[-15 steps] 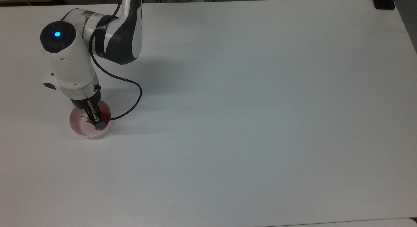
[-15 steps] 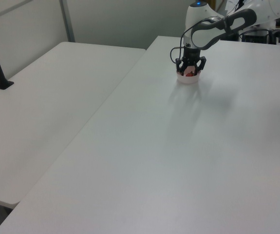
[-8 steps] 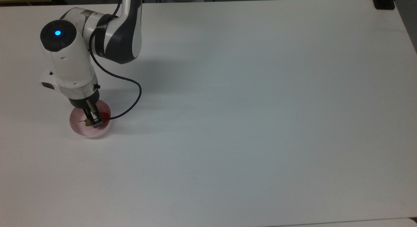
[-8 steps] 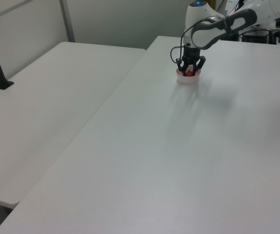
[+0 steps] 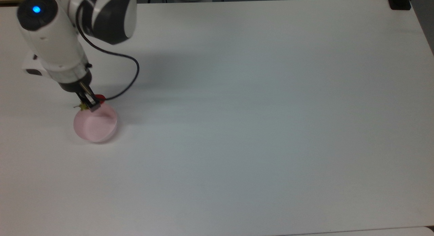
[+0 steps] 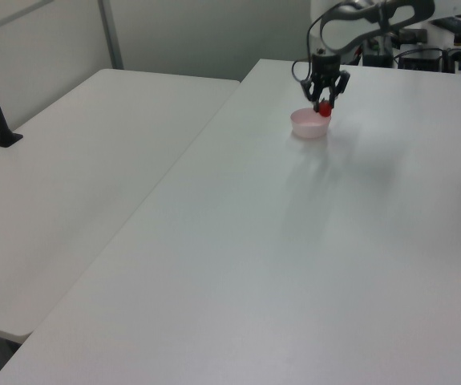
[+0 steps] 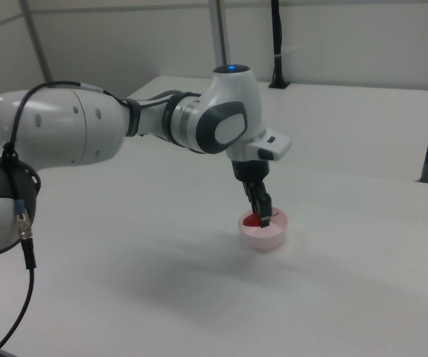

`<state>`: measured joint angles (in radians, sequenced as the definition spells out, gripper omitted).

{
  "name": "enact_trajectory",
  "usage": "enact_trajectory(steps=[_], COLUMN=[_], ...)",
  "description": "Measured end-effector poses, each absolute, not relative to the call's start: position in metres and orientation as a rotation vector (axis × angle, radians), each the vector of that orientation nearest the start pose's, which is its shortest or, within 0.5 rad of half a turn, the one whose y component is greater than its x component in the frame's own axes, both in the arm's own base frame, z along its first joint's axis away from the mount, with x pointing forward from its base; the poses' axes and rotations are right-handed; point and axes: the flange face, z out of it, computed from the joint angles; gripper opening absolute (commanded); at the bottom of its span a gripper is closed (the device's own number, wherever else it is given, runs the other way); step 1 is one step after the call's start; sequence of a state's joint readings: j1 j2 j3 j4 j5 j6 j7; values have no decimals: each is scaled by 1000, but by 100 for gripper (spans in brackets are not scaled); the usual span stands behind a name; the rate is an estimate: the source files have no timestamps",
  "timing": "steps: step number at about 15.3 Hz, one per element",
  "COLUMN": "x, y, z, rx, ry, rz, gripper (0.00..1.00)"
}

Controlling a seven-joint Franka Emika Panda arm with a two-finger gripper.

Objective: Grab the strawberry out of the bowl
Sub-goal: 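Lift the strawberry out of the bowl and carry it beside the bowl, then lower the strawberry onto the table and open the gripper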

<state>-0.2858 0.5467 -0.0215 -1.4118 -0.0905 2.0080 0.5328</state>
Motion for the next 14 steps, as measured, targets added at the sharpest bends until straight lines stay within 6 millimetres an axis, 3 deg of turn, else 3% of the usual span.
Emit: enact_trajectory(steps=[2, 5, 8, 11, 12, 13, 14], x=[669, 651, 639, 636, 636, 637, 637], y=[-244, -287, -331, -349, -351, -354, -355], z=[405, 398, 374, 336, 326, 317, 317], rx=[-3065, -3162, -3208, -3241, -3248, -3254, -3258], ry=[1038, 734, 582, 407, 359, 321, 313], rz=[-102, -60, -133, -131, -125, -132, -144], gripper=[43, 43, 43, 47, 66, 96, 100])
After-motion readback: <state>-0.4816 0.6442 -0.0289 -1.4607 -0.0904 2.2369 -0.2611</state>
